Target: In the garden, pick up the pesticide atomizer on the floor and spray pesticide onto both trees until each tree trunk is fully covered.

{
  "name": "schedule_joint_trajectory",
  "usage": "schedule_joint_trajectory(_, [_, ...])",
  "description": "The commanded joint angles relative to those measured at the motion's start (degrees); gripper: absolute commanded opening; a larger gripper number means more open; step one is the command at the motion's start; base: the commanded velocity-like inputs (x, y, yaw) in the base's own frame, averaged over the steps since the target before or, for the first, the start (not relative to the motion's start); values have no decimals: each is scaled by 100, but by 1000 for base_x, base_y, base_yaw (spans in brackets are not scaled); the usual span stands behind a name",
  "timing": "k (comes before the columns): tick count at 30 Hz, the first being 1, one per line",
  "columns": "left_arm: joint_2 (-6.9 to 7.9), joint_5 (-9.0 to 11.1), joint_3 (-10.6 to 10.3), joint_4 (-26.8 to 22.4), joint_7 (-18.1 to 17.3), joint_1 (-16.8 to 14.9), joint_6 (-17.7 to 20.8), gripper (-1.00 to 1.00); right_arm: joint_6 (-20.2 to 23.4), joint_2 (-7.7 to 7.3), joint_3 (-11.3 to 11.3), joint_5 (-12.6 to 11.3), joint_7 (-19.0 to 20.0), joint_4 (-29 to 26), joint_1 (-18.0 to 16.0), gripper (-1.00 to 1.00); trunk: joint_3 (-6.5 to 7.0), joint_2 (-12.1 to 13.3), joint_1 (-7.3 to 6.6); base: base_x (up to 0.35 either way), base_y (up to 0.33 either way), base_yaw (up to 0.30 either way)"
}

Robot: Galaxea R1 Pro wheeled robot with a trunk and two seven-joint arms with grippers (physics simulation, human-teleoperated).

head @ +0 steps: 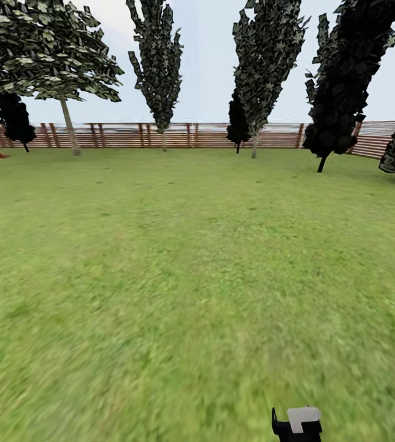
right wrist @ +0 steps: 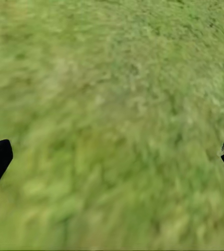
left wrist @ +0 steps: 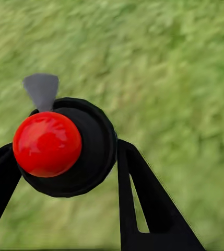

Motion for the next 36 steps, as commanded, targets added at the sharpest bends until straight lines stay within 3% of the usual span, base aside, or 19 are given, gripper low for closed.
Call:
schedule_joint_trajectory(1, [0, 6, 11, 0, 0, 0, 0, -100, 0, 0, 1, 0, 0, 0, 0, 100, 6, 0, 0, 0, 0, 226])
schedule_joint_trajectory(18, [24, 57, 89, 0, 32, 0, 52, -100, 0, 0, 1, 0, 0, 0, 0, 100, 108, 0, 0, 0, 0, 226])
schedule_joint_trajectory(23, [4, 56, 411, -14, 385, 0, 17, -100, 0, 0, 1, 0, 0, 0, 0, 100, 137, 0, 0, 0, 0, 226])
schedule_joint_trajectory(29, [-25, -6, 403, -1, 396, 0, -4, -100, 0, 0, 1, 0, 0, 0, 0, 100, 173, 0, 0, 0, 0, 226])
schedule_joint_trajectory(31, [-18, -6, 237, 0, 404, 0, -9, -100, 0, 0, 3, 0, 0, 0, 0, 100, 185, 0, 0, 93, 60, 226])
schedule_joint_trajectory(36, [-14, -2, 229, 0, 404, 0, -9, -100, 0, 0, 1, 0, 0, 0, 0, 100, 215, 0, 0, 257, 182, 226])
